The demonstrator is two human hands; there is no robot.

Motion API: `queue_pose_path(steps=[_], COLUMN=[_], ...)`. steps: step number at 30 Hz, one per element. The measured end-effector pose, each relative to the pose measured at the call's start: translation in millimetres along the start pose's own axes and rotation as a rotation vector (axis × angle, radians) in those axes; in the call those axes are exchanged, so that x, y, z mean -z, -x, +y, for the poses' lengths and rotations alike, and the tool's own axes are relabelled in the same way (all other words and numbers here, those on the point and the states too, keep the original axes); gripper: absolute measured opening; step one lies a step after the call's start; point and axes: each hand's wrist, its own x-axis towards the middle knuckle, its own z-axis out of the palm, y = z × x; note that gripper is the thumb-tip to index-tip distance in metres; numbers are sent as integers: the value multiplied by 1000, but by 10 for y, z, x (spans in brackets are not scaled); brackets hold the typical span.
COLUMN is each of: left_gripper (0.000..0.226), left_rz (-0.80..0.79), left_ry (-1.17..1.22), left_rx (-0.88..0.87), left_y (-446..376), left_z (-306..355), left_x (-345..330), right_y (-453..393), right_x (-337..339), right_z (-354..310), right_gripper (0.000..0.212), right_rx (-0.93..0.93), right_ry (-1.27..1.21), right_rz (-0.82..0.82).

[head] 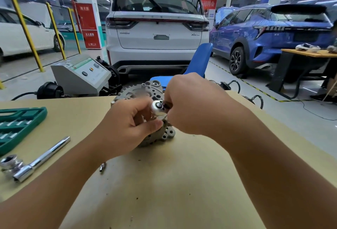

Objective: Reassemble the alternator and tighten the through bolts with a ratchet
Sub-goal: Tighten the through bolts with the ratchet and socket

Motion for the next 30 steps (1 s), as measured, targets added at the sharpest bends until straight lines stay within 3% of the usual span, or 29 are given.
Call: queue_pose_path(steps=[2, 5, 10, 15, 20, 23, 27, 30], left_gripper=[29, 41, 41, 35, 33, 35, 14, 18], left_rz=[50, 111, -15, 65, 12, 106, 182, 101], left_ry=[10, 42, 65, 64, 72, -11, -40, 50], left_rx=[-28, -22, -25, -26, 9, 7, 5, -35], left_y=[12, 8, 2, 12, -9, 9, 17, 12], left_z=[13, 38, -3, 22, 3, 23, 32, 11], left_x=[-43, -74, 13, -58, -21, -74, -109, -50], right_y=[7, 4, 3, 30, -16, -1, 26, 13], right_x=[-5, 11, -7, -2, -48, -64, 5, 42], right_z=[-16, -62, -59, -57, -61, -88, -93, -48], right_gripper=[30, 42, 15, 31, 19, 24, 33, 13], right_rx=[9, 1, 7, -1, -22, -15, -1, -2], right_ry=[-20, -142, -40, -62, -71, -51, -108, -90], right_rz=[-36, -108, -28, -46, 41, 49, -14, -23])
